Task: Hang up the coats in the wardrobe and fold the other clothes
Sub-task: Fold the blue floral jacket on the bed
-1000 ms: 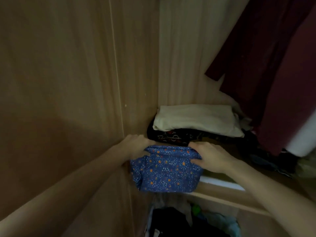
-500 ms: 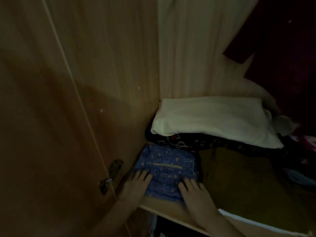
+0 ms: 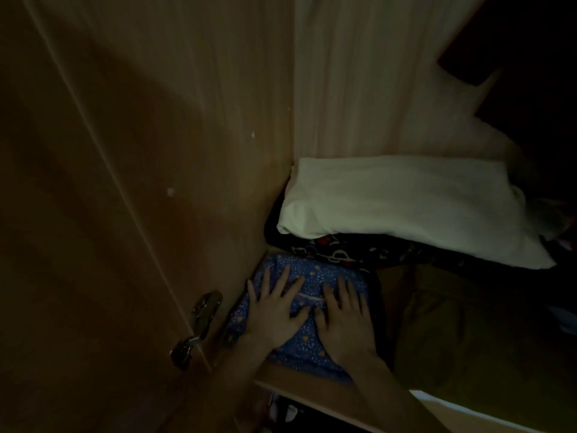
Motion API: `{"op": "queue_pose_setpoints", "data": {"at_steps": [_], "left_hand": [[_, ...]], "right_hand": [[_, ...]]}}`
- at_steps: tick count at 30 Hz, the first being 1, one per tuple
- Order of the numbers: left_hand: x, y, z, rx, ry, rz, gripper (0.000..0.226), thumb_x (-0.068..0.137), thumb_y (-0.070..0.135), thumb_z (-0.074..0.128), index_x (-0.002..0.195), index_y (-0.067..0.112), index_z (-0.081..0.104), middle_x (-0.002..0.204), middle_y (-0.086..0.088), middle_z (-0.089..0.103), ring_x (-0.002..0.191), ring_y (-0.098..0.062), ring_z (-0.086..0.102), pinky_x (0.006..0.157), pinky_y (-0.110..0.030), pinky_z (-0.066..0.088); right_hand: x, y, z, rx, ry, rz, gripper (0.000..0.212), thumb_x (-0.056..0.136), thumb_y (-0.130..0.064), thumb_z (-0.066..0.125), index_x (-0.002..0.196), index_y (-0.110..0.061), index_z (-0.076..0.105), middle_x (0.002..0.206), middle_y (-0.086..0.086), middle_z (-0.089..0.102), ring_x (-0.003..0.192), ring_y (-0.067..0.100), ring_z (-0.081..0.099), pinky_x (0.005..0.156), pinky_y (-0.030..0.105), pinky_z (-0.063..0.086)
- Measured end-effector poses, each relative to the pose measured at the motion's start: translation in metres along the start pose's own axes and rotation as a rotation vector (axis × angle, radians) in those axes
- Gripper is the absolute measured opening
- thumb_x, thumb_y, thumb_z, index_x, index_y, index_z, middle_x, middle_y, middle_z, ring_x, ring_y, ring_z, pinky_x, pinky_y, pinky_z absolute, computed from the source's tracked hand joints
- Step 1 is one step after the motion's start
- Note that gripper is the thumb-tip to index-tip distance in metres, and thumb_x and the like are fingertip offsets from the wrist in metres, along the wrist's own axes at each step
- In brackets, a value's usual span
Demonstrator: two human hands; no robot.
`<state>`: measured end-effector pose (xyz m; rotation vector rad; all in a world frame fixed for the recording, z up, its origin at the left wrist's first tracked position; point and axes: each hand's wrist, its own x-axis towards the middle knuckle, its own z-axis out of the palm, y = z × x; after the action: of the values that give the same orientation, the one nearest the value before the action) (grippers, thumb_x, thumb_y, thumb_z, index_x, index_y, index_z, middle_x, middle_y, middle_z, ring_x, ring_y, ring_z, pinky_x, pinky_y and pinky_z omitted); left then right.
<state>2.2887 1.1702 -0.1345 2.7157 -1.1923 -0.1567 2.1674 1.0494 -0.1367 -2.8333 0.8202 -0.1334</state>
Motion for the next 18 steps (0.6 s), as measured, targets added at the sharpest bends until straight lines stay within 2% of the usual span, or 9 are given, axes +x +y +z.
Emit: {"op": "queue_pose_setpoints", "data": {"at_steps": [2, 4, 8, 11, 13, 18], "left_hand": [[0.011, -0.004, 0.001, -0.051, -0.028, 0.016, 0.065, 0.091, 0.072, 0.026, 0.148, 0.055, 0.002, 0.159, 0.018, -0.018, 0.148, -0.026, -0.018, 0.114, -0.064, -0.01], [0.014, -0.006, 0.005, -0.077, -0.048, 0.009, 0.066, 0.09, 0.074, 0.028, 0.146, 0.059, -0.003, 0.158, 0.02, -0.02, 0.148, -0.024, -0.019, 0.114, -0.064, -0.009], [0.011, -0.01, 0.016, -0.07, -0.058, -0.027, 0.068, 0.087, 0.077, 0.024, 0.143, 0.06, -0.012, 0.157, 0.019, -0.025, 0.148, -0.024, -0.019, 0.115, -0.063, -0.008], [0.011, -0.008, 0.02, -0.036, -0.02, -0.037, 0.07, 0.086, 0.077, 0.022, 0.146, 0.058, -0.009, 0.159, 0.018, -0.021, 0.149, -0.025, -0.014, 0.114, -0.065, -0.002], [0.012, -0.008, 0.02, -0.042, -0.015, -0.047, 0.069, 0.088, 0.074, 0.025, 0.146, 0.057, -0.008, 0.159, 0.018, -0.019, 0.149, -0.025, -0.012, 0.114, -0.066, -0.001], [0.014, -0.004, 0.011, -0.046, -0.067, -0.066, 0.068, 0.089, 0.073, 0.025, 0.147, 0.055, -0.005, 0.16, 0.017, -0.018, 0.149, -0.026, -0.012, 0.114, -0.065, 0.0]], "right_hand": [[0.004, -0.004, 0.005, -0.011, 0.007, 0.073, 0.067, 0.093, -0.058, 0.019, 0.145, -0.025, 0.043, 0.155, 0.012, 0.031, 0.144, 0.032, 0.027, 0.114, 0.053, 0.01], [0.006, -0.006, 0.012, -0.035, 0.029, 0.113, 0.064, 0.092, -0.061, 0.026, 0.144, -0.027, 0.044, 0.155, 0.013, 0.032, 0.144, 0.035, 0.027, 0.112, 0.059, 0.009], [0.006, -0.005, 0.018, -0.022, 0.029, 0.126, 0.067, 0.09, -0.065, 0.026, 0.147, -0.033, 0.036, 0.159, 0.012, 0.02, 0.147, 0.036, 0.014, 0.109, 0.063, 0.006], [0.008, -0.004, 0.017, -0.021, -0.027, 0.105, 0.076, 0.085, -0.068, 0.007, 0.153, -0.037, 0.015, 0.163, 0.008, -0.003, 0.149, 0.031, -0.009, 0.112, 0.06, -0.002], [0.009, -0.004, 0.014, -0.011, -0.052, 0.114, 0.079, 0.081, -0.069, 0.0, 0.153, -0.038, 0.007, 0.162, 0.007, -0.011, 0.148, 0.029, -0.015, 0.113, 0.06, -0.003], [0.014, -0.005, 0.003, 0.018, -0.166, 0.114, 0.069, 0.092, -0.067, 0.012, 0.153, -0.038, 0.0, 0.161, 0.005, -0.017, 0.146, 0.028, -0.02, 0.114, 0.059, -0.006]]}}
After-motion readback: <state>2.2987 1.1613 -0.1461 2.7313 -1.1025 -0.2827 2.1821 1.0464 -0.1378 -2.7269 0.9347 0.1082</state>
